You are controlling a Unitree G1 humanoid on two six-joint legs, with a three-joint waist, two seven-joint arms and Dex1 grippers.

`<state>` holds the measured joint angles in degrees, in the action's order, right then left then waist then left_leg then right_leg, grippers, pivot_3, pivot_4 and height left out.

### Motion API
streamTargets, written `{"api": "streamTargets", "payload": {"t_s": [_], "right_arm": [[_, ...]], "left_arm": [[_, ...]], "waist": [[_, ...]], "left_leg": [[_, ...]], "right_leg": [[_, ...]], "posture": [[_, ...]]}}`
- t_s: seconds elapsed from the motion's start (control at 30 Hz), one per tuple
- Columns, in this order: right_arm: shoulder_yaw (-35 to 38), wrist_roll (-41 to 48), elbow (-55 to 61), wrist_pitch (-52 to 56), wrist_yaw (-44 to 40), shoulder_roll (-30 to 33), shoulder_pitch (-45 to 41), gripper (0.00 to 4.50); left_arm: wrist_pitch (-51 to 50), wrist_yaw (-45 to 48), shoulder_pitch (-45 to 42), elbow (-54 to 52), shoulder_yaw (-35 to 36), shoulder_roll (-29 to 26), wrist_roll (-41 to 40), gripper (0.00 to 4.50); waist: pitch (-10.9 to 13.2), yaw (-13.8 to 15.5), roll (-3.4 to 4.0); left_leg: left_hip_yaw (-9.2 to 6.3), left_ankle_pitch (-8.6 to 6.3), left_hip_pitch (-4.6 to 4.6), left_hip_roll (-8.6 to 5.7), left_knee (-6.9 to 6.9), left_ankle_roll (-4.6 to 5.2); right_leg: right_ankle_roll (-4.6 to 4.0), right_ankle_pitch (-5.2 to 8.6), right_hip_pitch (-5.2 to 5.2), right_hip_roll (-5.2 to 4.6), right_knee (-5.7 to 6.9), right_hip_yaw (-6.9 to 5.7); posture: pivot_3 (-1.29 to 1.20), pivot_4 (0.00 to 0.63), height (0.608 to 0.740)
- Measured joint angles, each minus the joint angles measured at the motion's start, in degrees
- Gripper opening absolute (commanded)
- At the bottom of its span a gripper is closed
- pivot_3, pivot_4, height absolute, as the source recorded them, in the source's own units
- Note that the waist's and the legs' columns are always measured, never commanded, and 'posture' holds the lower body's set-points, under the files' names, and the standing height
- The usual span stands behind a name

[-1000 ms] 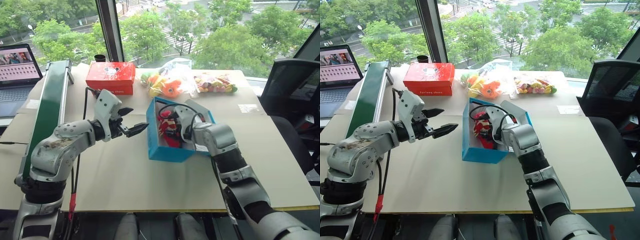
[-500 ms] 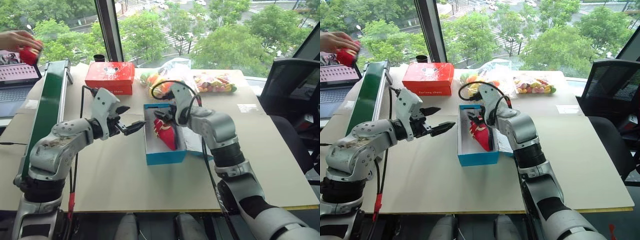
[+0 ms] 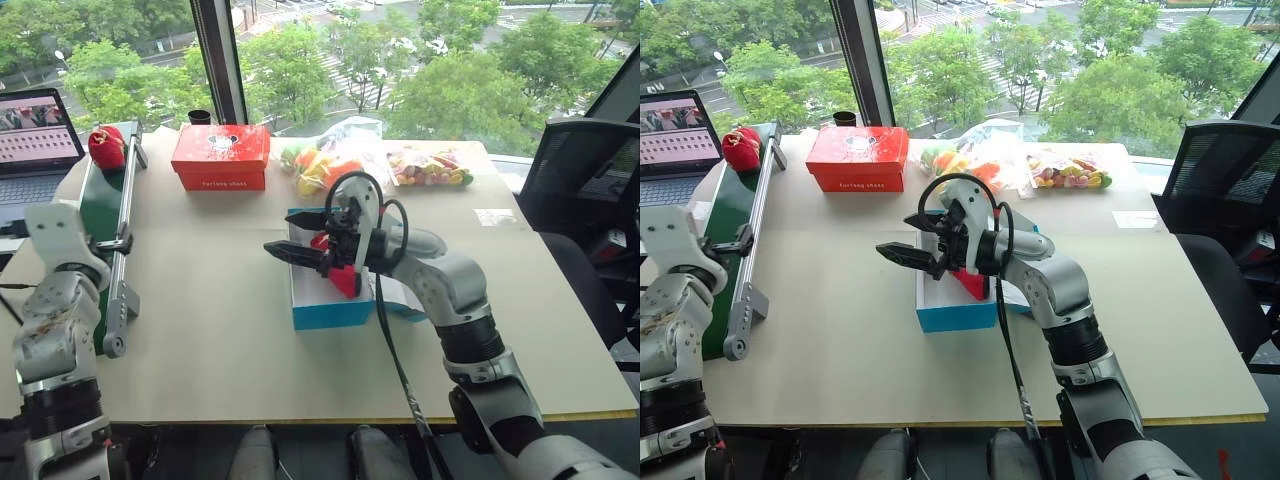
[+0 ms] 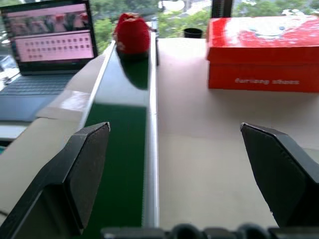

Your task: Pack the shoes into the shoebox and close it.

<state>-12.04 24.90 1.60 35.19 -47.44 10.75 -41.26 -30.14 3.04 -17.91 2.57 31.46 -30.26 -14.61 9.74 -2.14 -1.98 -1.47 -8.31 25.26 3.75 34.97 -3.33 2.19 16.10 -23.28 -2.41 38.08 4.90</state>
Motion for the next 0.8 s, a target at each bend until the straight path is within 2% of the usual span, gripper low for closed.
{"api": "streamTargets", "payload": {"t_s": [0.2,0.3,0.6,0.8], "right_arm": [[-1.4,-3.1,-0.9,-3.2,-0.3,1.4,1.5,4.42],[-1.1,-3.8,-1.1,-3.7,0.4,1.5,1.9,4.42],[0.1,-8.3,-3.0,-4.9,7.8,1.9,3.5,4.42],[1.6,-10.3,-4.1,-4.9,11.1,2.3,3.7,4.42]], "left_arm": [[6.9,0.4,-0.2,9.0,0.4,0.0,0.2,4.50],[12.4,2.1,-2.2,17.7,-0.1,-1.2,1.0,4.50],[24.1,7.4,-10.2,35.4,-2.3,-5.7,1.8,4.50],[28.7,9.5,-14.3,43.6,-4.4,-6.4,2.9,4.50]], "waist": [[0.0,0.0,-0.03],[0.0,0.0,-0.04],[0.0,0.0,-0.05],[0.0,0.0,-0.05]], "left_leg": [[0.00,0.02,-0.05,0.01,0.05,-0.03],[-0.01,0.02,-0.06,0.02,0.02,-0.03],[0.00,0.02,-0.05,0.02,-0.01,-0.03],[-0.01,0.02,-0.04,0.01,-0.02,-0.03]], "right_leg": [[-0.02,-0.02,0.05,0.00,0.02,-0.02],[-0.02,-0.02,0.03,0.01,0.02,-0.05],[-0.02,-0.02,0.03,0.00,0.01,-0.07],[-0.02,-0.02,0.03,0.00,0.00,-0.08]], "posture": [[0.00,0.150,0.739],[0.00,0.150,0.739],[0.00,0.150,0.739],[0.00,0.150,0.739]]}}
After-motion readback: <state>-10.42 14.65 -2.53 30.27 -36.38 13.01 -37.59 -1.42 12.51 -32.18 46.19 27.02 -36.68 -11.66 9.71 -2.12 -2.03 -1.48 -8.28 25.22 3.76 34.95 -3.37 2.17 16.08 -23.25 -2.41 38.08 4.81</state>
